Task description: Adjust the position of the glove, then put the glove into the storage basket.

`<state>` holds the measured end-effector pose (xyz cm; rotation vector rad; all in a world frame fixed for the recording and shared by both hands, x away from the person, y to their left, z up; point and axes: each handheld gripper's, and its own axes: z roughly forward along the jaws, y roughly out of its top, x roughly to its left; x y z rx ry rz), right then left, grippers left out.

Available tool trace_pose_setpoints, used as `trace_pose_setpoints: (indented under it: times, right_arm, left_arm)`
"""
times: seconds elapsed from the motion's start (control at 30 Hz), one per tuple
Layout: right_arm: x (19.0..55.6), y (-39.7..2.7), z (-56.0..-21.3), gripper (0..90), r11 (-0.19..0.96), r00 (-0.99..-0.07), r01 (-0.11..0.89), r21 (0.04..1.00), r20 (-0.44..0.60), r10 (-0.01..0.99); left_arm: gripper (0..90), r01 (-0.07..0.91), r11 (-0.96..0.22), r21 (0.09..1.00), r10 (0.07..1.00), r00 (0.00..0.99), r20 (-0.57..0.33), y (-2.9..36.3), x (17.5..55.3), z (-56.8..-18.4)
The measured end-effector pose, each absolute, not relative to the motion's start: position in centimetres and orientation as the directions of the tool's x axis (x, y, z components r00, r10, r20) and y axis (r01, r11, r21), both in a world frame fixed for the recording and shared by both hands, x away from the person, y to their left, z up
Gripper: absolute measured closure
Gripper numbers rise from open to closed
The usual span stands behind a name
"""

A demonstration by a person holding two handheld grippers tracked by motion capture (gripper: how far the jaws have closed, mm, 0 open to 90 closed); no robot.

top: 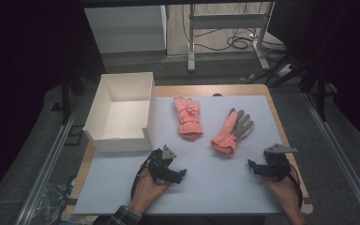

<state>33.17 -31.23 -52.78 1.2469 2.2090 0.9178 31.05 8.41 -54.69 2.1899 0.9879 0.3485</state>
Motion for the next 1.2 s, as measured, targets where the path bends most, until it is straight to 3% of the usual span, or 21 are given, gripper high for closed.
trace_pose_setpoints:
  times: [0.83, 1.2]
  right_arm:
    - [33.22, -31.17, -52.71, 19.2, 0.380, -0.501, 0.580, 0.720, -0.052, 0.864]
    - [33.55, -31.09, -52.00, 29.1, 0.382, -0.520, 0.583, 0.717, -0.032, 0.854]
  left_arm:
    - [4.2, 0.545, -0.469, 0.695, 0.736, 0.676, -0.034, 8.44, 31.10, -54.71]
    - [4.2, 0.545, -0.468, 0.695, 0.737, 0.676, -0.034, 8.43, 31.09, -54.71]
